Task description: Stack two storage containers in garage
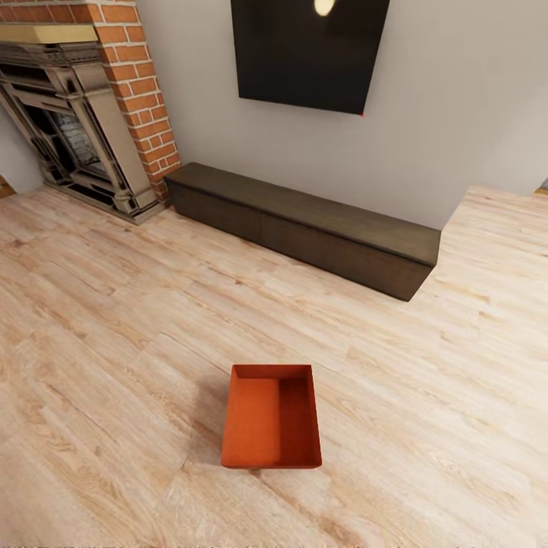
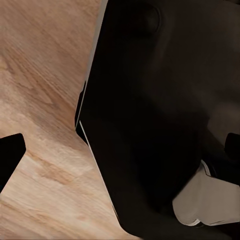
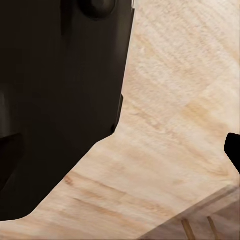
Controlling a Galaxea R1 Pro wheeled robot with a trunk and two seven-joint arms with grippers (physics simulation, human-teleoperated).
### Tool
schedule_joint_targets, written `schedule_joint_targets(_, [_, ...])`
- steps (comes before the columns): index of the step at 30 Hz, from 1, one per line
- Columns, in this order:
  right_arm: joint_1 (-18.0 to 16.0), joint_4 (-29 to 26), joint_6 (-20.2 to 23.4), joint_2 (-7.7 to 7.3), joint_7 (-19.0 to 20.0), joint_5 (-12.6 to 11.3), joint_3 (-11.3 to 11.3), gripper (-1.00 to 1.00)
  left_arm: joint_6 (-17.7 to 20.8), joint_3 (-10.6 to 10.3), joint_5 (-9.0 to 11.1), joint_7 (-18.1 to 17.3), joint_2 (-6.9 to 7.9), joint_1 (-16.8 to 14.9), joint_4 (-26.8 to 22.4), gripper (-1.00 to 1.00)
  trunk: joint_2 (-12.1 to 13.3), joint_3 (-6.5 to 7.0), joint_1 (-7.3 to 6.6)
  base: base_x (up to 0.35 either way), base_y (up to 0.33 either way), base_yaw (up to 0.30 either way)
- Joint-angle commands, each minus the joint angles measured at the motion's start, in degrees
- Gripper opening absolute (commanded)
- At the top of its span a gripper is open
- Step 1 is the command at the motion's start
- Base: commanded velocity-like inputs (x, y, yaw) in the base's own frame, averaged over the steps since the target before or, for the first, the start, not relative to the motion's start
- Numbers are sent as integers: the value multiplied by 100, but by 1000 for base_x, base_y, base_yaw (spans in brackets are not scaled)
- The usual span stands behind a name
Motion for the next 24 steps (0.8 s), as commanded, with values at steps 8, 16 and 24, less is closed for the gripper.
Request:
schedule_joint_targets(8, [-6, 17, -31, -1, -2, 58, -49, 100, -17, -8, 29, -6, 1, -3, 6, 100, -3, -77, 0, 0, 0, 0])
schedule_joint_targets(16, [-6, 17, -31, -1, 30, 58, -49, 100, -18, -8, 29, -6, -1, -3, 6, 100, -3, -150, 0, 0, 0, 0])
schedule_joint_targets(24, [-6, 17, -31, -1, 41, 51, -52, 100, -18, -8, 29, -6, 0, -4, 6, 100, -3, -211, 0, 0, 0, 0])
